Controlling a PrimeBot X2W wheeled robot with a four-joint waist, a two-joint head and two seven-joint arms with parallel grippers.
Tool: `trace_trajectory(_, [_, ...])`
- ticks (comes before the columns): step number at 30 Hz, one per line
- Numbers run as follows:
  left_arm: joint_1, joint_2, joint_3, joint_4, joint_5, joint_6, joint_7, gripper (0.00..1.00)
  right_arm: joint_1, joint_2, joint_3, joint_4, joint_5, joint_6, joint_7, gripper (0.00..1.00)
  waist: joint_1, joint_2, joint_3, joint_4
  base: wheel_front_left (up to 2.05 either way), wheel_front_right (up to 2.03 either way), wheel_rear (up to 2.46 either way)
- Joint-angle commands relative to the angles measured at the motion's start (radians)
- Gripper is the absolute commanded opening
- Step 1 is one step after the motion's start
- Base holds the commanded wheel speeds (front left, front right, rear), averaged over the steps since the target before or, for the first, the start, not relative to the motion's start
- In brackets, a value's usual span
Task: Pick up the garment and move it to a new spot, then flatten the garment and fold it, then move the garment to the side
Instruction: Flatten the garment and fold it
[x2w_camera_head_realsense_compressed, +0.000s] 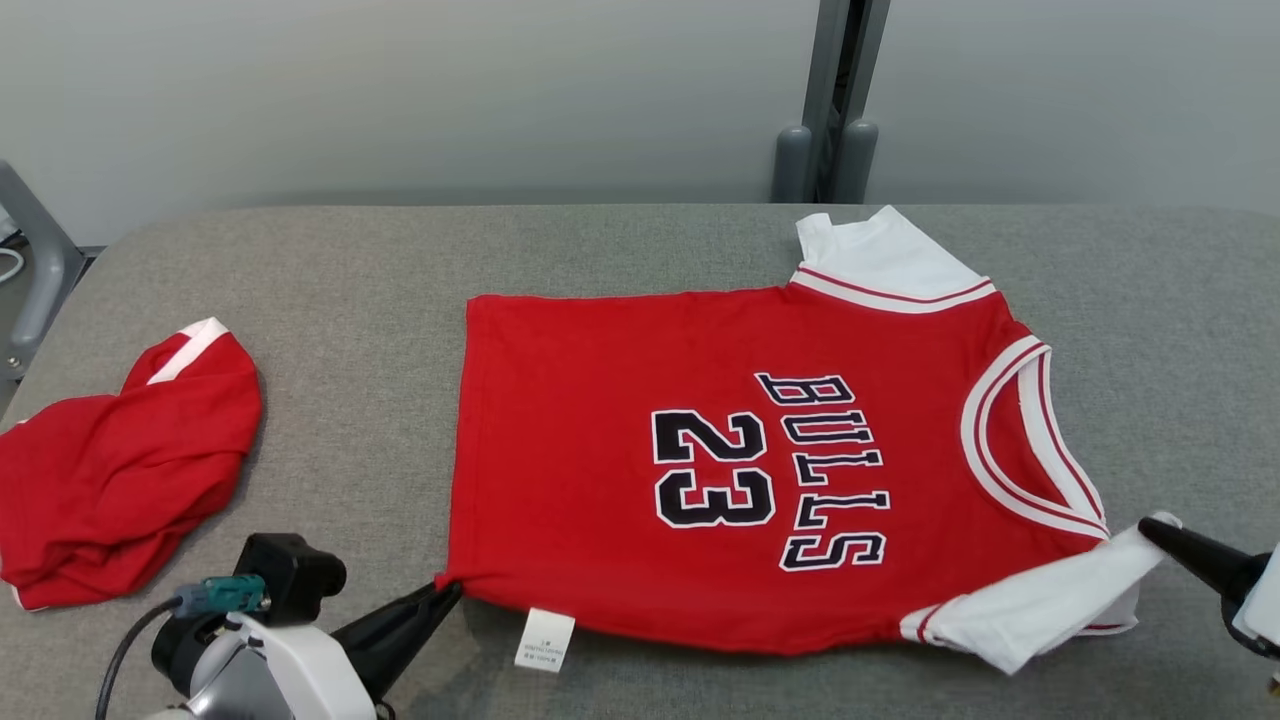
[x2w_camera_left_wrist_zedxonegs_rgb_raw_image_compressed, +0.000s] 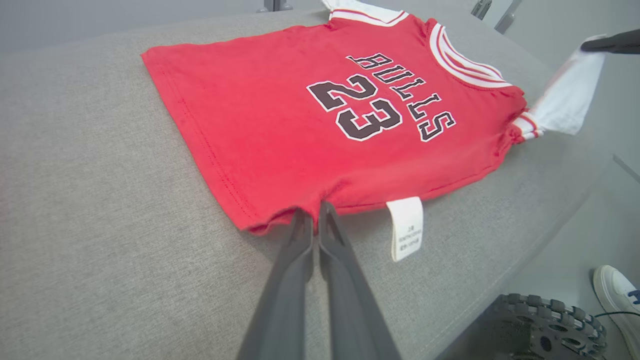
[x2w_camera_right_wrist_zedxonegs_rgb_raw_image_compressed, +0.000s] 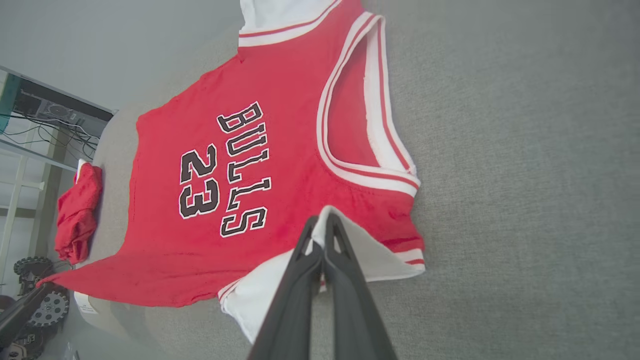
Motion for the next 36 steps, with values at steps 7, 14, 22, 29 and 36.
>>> trace_trajectory(7, [-0.062,-0.027,0.022,0.050,-0.013,0.018,0.002,0.00,-0.081,-0.010,0.019,0.059,-0.040,0.000,-0.109,0.00,0.0000,-0.0001,0.039,-0.004,0.00,0.00,0.00])
trace_trajectory(14, [-0.121,-0.059,0.022,0.112,0.002,0.028,0.006,0.00,-0.149,-0.028,0.049,0.122,-0.067,0.000,-0.201,0.00,0.0000,-0.0001,0.078,-0.011,0.00,0.00,0.00])
trace_trajectory(22, [-0.199,-0.092,0.007,0.185,0.024,0.017,0.017,0.00,-0.228,-0.051,0.091,0.194,-0.092,0.000,-0.282,0.00,0.0000,-0.0001,0.130,-0.011,0.00,0.00,0.00])
trace_trajectory(29, [-0.249,-0.114,-0.008,0.247,0.041,0.007,0.017,0.00,-0.275,-0.090,0.157,0.245,-0.107,0.000,-0.362,0.00,0.0000,-0.0001,0.164,-0.002,0.00,0.00,0.00])
trace_trajectory(36, [-0.292,-0.141,-0.025,0.296,0.059,-0.006,-0.003,0.00,-0.293,-0.123,0.220,0.279,-0.083,0.000,-0.445,0.00,0.0000,-0.0001,0.192,0.009,0.00,0.00,0.00])
